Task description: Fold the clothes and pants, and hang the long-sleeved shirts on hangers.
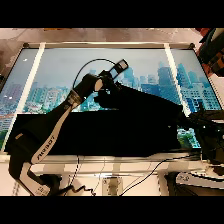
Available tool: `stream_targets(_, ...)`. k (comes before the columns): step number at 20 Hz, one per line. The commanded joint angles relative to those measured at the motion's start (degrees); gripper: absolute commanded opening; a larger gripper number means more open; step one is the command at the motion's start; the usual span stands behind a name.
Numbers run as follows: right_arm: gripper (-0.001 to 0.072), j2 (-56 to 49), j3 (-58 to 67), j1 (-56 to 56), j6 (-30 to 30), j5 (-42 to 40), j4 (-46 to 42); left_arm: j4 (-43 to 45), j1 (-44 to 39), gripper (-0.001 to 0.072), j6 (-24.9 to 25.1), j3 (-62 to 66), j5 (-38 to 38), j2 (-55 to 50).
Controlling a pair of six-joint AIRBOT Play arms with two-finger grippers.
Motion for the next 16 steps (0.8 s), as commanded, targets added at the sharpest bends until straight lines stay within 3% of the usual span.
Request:
stream_targets(1,0.0025,0.0,0.0,0.0,0.0,0.2,0.0,-0.2,5.7,0.0536,-13.6,0.0,-6.7,-0.3)
stream_targets(4,0.0025,0.0,0.0,0.0,0.0,0.1,0.0,-4.0,13.6,0.0536,-12.4,-0.2,-16.3,-0.5)
stream_targets(5,0.0025,0.0,0.0,0.0,0.0,0.1,0.0,-7.9,16.6,0.0536,-9.8,-0.5,-19.1,-0.9)
stream_targets(9,0.0025,0.0,0.0,0.0,0.0,0.7,0.0,-30.0,26.3,0.0538,9.9,-2.9,-28.3,-4.7)
stream_targets(12,0.0025,0.0,0.0,0.0,0.0,0.7,0.0,-35.4,28.2,0.0540,15.1,-3.0,-28.2,-8.0)
stream_targets(16,0.0025,0.0,0.0,0.0,0.0,0.8,0.0,-39.1,26.5,0.0539,28.6,-3.0,-28.2,-9.9)
